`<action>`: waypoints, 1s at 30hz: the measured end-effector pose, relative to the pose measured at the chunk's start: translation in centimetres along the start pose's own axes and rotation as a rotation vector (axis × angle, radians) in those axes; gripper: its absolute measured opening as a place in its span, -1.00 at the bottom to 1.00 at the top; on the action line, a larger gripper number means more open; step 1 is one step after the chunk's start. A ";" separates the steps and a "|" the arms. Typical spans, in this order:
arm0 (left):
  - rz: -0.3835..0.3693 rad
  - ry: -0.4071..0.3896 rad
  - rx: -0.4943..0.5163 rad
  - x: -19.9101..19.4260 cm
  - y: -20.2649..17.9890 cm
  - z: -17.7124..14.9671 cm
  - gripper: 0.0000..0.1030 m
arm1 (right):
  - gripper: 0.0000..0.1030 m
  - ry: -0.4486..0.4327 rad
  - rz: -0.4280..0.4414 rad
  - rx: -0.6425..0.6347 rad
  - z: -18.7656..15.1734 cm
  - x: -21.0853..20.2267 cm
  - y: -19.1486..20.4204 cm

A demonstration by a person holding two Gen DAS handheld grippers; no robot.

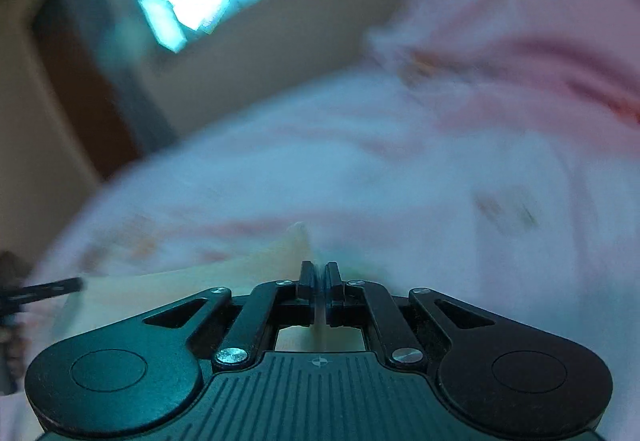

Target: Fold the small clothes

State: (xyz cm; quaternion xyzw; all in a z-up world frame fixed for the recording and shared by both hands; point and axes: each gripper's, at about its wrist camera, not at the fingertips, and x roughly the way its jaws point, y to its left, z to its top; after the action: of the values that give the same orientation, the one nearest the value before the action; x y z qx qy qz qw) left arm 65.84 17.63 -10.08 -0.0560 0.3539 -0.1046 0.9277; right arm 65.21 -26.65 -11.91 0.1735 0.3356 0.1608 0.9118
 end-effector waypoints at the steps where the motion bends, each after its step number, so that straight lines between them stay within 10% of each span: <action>1: 0.035 0.008 0.009 0.4 -0.1 -0.8 -0.43 | -0.95 0.026 0.012 0.042 -0.6 0.6 -0.9; 4: 0.027 -0.070 -0.023 -3.2 0.6 -3.0 0.54 | -0.93 -0.040 0.039 0.162 -1.6 -2.9 -3.0; 6: -0.039 -0.112 -0.018 -7.0 0.9 -5.2 0.53 | -0.67 -0.070 0.046 0.148 -2.7 -6.7 -3.6; 8: -0.083 -0.087 -0.009 -10.5 0.9 -7.6 0.41 | 0.36 -0.096 0.070 0.131 -4.5 -10.8 -3.9; 14: -0.218 0.017 -0.217 -16.4 1.3 -14.8 -0.54 | 0.15 -0.072 0.126 0.177 -10.8 -18.9 -2.8; 20: -0.323 -0.060 -0.698 -17.1 3.1 -19.5 -0.36 | 0.13 -0.014 0.190 0.485 -15.9 -19.7 -2.2; 30: -0.366 -0.043 -0.819 -16.1 1.5 -20.7 -0.30 | 0.12 -0.096 0.209 0.614 -16.8 -17.3 -1.9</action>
State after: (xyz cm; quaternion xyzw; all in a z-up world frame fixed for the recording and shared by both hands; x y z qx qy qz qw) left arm 40.55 22.18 -15.38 -0.4824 0.3309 -0.1172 0.8025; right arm 41.80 -31.98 -15.09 0.4812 0.3051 0.1366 0.8104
